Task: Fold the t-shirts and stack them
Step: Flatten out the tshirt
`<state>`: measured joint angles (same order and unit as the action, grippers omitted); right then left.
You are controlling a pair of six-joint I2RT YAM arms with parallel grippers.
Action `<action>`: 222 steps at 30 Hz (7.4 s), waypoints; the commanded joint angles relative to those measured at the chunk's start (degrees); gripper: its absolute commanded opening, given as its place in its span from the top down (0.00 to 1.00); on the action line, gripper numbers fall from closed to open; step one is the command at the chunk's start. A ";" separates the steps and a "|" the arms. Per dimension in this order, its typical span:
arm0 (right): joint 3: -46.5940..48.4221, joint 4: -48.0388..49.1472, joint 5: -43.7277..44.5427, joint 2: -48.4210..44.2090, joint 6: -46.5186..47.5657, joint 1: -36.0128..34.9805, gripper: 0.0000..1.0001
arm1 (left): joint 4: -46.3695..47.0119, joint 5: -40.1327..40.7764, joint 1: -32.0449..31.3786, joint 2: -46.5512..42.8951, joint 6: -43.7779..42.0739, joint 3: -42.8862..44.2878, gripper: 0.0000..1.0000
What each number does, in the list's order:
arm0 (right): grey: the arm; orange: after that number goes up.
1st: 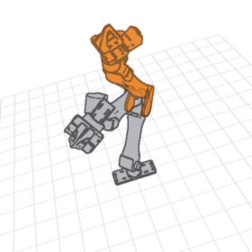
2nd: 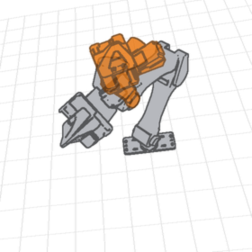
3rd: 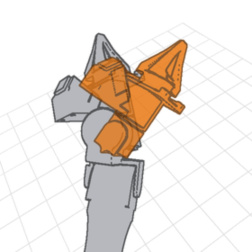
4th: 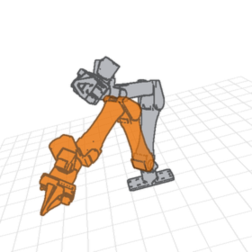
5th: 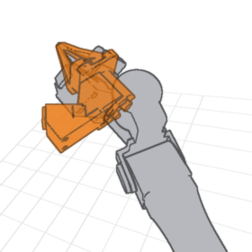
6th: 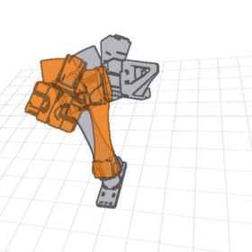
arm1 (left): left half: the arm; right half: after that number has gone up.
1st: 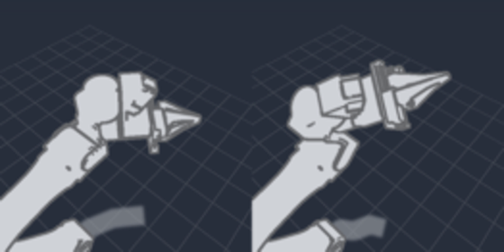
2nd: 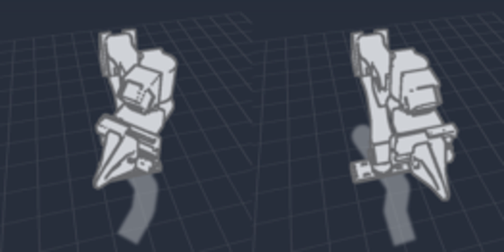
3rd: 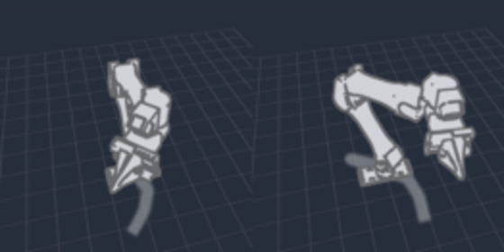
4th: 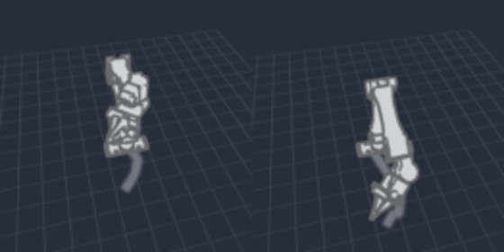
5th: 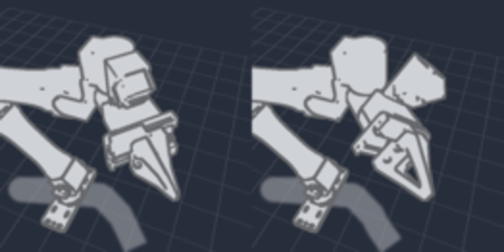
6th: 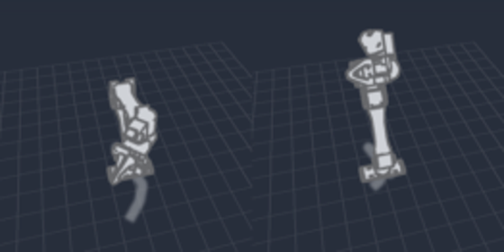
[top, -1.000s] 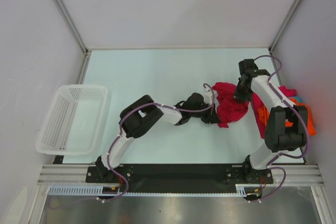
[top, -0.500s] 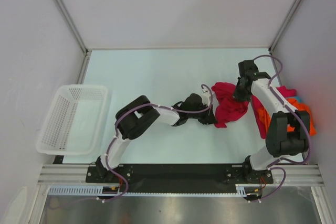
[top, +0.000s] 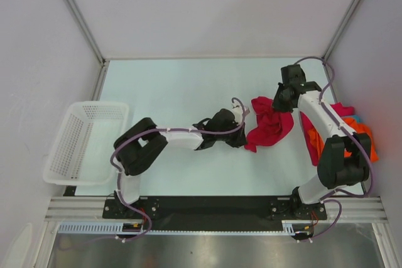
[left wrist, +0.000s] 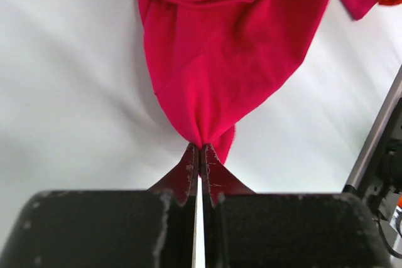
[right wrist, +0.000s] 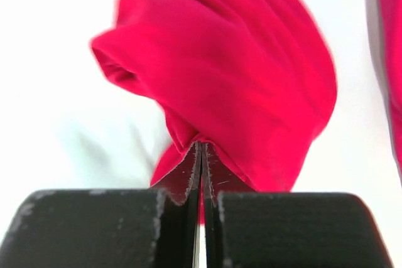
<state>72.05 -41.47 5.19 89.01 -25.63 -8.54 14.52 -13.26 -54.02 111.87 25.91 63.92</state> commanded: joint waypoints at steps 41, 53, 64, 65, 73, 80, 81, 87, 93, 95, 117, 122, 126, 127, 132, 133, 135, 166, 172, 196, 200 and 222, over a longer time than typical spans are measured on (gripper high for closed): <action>-1.03 14.84 -36.04 0.45 -4.43 -4.81 0.66 | -51.61 28.81 17.28 -63.44 2.04 1.21 1.00; 8.27 14.75 -31.56 12.40 -4.52 -21.43 0.65 | -52.32 29.52 17.28 -63.97 3.27 -2.13 1.00; 15.31 16.87 -33.49 23.30 -6.10 -26.88 0.67 | -52.58 29.52 17.28 -63.10 2.65 -1.87 1.00; 15.92 16.69 -33.49 23.75 -6.19 -27.41 0.66 | -52.58 29.52 17.28 -63.01 2.57 -1.78 1.00; 20.49 15.81 -33.67 26.03 -6.19 -29.43 0.66 | -51.70 29.17 17.28 -60.55 1.95 -1.08 1.00; 20.67 16.60 -34.19 28.93 -6.89 -30.84 0.67 | -51.70 29.08 17.81 -60.02 1.51 -0.99 1.00; 20.59 16.69 -34.19 29.28 -6.81 -31.01 0.67 | -51.61 28.99 17.90 -60.02 1.34 -0.90 1.00; 20.41 16.43 -33.67 29.82 -6.37 -31.37 0.67 | -51.70 28.55 18.51 -59.93 1.16 -0.82 1.00; 20.59 15.72 -33.23 29.03 -6.01 -31.28 0.67 | -51.18 28.02 18.77 -60.11 1.07 -1.17 1.00; 20.59 15.46 -33.14 28.76 -5.66 -31.28 0.68 | -51.00 27.85 19.04 -60.19 1.16 -1.43 1.00; 19.69 11.69 -16.55 14.62 1.79 -24.08 1.00 | -54.59 22.59 28.77 -62.83 -1.04 -0.29 1.00; 25.67 5.54 -6.27 4.87 5.23 -14.69 1.00 | -63.20 20.99 37.65 -63.27 -4.55 8.65 1.00; 31.56 1.49 0.86 -1.55 8.05 -10.38 1.00 | -68.57 20.11 41.80 -62.31 -6.75 17.36 1.00; 33.31 0.44 2.18 -2.61 8.31 -9.49 1.00 | -70.58 20.11 42.32 -61.96 -7.27 19.03 1.00; 39.12 -3.86 3.42 -8.24 9.54 -6.23 1.00 | -75.16 20.64 43.47 -60.64 -8.16 29.67 1.00; 40.61 -4.83 3.34 -8.24 9.72 -6.06 1.00 | -76.04 20.90 43.47 -60.29 -8.07 32.03 1.00; 42.99 -6.51 3.07 -8.50 9.98 -6.05 1.00 | -76.49 20.64 43.47 -60.11 -7.98 33.54 1.00; 31.93 -0.36 -23.11 16.73 3.48 -8.95 0.57 | -64.10 9.30 43.56 -62.92 -7.28 9.21 1.00; 21.31 2.01 -22.25 13.21 3.65 -11.42 0.51 | -61.90 6.59 43.47 -62.74 -7.37 5.17 1.00; 31.22 0.61 -21.80 25.42 2.16 -8.08 0.52 | -62.16 -29.99 39.43 -72.15 -11.85 -12.33 0.04; 31.04 0.25 -21.63 25.42 2.33 -8.16 0.52 | -61.38 -27.27 39.43 -71.36 -11.67 -12.85 0.00; 30.43 -1.94 -20.22 20.50 3.13 -7.90 0.53 | -58.82 -1.07 39.43 -55.36 3.70 -20.06 0.05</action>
<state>100.88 -42.94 -15.53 113.99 -23.05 -16.43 -43.92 -19.57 -14.50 56.73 25.12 42.74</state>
